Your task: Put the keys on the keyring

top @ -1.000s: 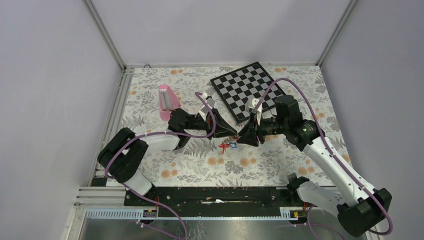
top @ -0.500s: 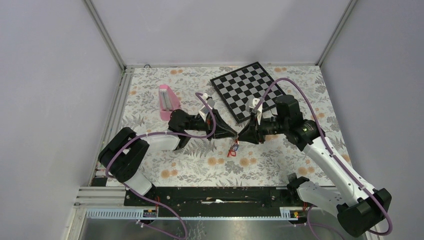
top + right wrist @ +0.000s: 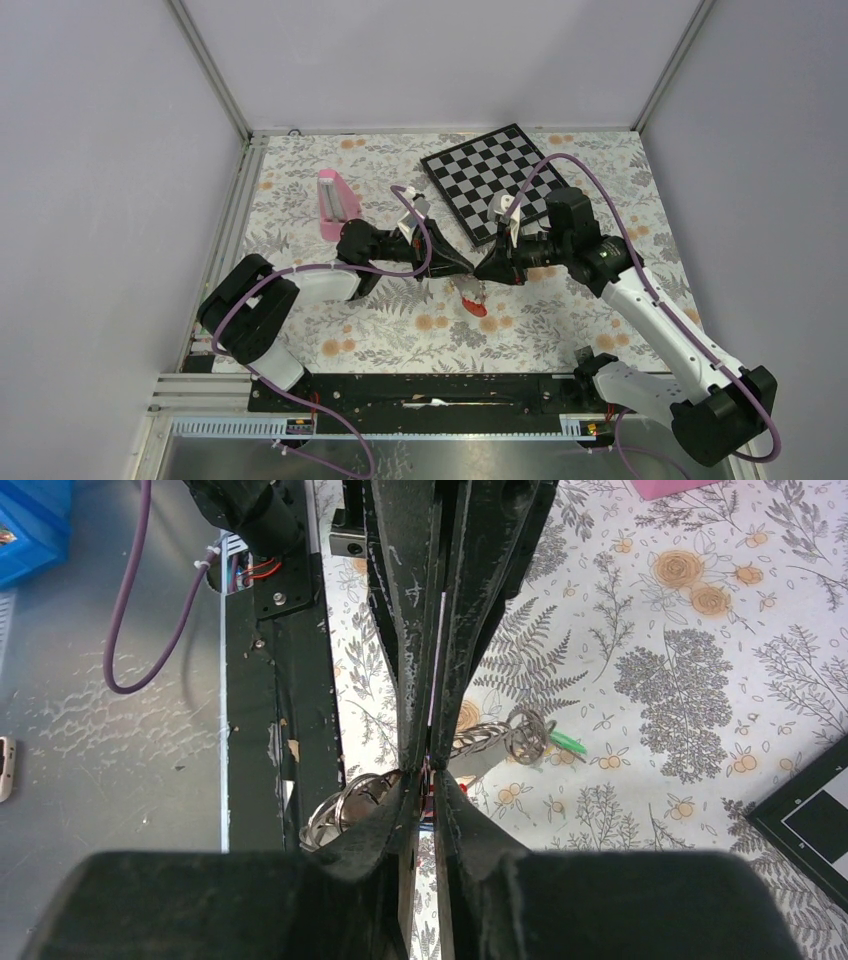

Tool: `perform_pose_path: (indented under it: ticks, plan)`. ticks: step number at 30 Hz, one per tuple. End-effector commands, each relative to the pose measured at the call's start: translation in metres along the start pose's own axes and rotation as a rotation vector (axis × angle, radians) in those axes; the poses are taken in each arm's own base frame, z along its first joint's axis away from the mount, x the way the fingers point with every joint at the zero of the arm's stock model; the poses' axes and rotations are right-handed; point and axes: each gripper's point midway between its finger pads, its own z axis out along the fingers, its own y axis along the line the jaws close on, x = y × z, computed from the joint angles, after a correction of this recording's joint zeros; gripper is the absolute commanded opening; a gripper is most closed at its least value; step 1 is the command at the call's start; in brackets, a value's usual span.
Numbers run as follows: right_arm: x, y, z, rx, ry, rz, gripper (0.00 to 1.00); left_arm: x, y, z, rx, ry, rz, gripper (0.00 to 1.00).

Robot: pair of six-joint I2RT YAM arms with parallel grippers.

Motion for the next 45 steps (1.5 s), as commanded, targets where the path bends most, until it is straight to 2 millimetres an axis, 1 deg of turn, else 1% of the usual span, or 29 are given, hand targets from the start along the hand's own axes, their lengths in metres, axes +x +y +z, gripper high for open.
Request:
perform_pose_path:
  ticks: [1,6,7,11,15,18,20,24,28,34,39,45]
  plan:
    - [-0.017,0.005,0.000,-0.049,-0.054,-0.045,0.17,-0.013,-0.009,0.003,0.042,-0.032,0.078,0.00]
    - [-0.015,0.009,0.000,-0.068,-0.056,-0.047,0.16,-0.013,-0.009,0.003,0.039,-0.035,0.081,0.00]
    - [-0.015,0.009,0.000,-0.072,-0.057,-0.046,0.14,-0.014,-0.009,0.004,0.038,-0.036,0.082,0.00]
    - [-0.016,0.009,-0.002,-0.059,-0.050,-0.061,0.00,-0.014,-0.009,0.003,0.036,-0.038,0.083,0.00]
    - [-0.021,0.007,-0.009,-0.016,-0.033,-0.081,0.00,-0.012,-0.006,0.002,0.024,-0.030,0.098,0.00]
    - [-0.024,0.002,-0.013,0.033,-0.004,-0.077,0.00,-0.006,0.002,0.002,-0.004,0.006,0.099,0.00]
    - [-0.023,0.000,-0.016,0.056,0.025,-0.072,0.00,-0.001,0.008,0.002,-0.022,0.035,0.107,0.07]
    - [-0.015,-0.002,-0.016,0.096,0.112,-0.062,0.00,-0.002,0.016,0.004,-0.046,0.070,0.105,0.21]
    - [-0.011,-0.002,-0.013,0.104,0.179,-0.051,0.00,-0.001,0.022,0.006,-0.052,0.117,0.102,0.29]
    - [-0.008,-0.005,-0.012,0.120,0.253,-0.046,0.00,-0.002,0.021,0.007,-0.020,0.146,0.114,0.32]
    - [-0.007,-0.005,-0.010,0.117,0.267,-0.041,0.00,-0.006,0.020,0.010,0.003,0.128,0.129,0.30]
    - [-0.001,-0.004,-0.010,0.118,0.267,-0.043,0.00,-0.011,0.013,0.011,0.034,0.107,0.141,0.28]
